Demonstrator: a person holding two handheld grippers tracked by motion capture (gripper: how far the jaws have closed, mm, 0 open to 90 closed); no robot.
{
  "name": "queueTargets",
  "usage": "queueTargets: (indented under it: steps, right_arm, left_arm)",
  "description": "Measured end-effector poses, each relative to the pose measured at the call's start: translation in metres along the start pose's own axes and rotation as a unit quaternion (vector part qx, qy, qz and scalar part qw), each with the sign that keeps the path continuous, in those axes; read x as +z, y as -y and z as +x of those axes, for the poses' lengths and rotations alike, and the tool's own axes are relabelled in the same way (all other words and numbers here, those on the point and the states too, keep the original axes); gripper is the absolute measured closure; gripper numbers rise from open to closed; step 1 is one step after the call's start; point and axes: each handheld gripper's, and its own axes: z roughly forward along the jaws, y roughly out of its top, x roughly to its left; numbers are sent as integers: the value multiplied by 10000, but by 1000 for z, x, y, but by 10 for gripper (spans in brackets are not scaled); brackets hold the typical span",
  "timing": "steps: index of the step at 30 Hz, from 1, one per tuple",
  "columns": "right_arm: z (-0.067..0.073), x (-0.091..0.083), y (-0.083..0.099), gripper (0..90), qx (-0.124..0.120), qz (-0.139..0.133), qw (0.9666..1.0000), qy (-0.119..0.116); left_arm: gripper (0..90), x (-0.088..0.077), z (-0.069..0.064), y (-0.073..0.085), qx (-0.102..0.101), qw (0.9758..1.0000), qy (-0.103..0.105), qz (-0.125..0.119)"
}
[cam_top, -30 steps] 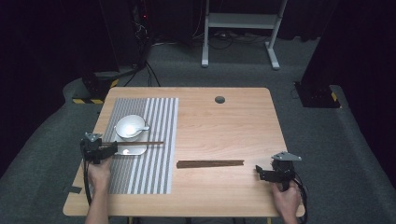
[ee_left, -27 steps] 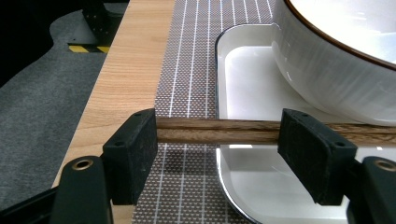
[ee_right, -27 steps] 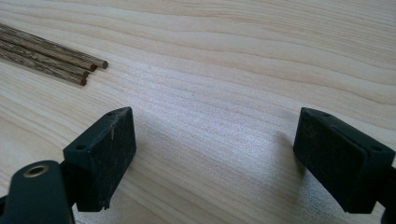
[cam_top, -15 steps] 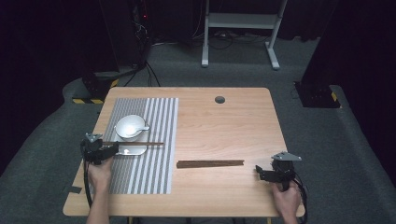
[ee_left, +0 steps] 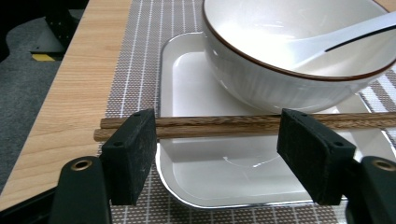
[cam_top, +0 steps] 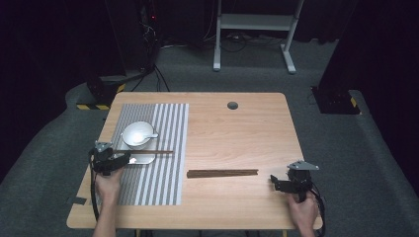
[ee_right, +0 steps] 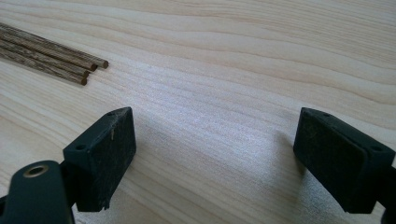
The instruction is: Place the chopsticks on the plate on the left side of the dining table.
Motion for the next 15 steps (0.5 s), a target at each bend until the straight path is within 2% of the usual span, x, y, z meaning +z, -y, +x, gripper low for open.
queueTargets:
  steps: [15]
  right_arm:
    - [0,0,0,128,-1,1,10000,-1]
  left_arm:
    - [287,-4,-13,-4,129,9997,216,-39]
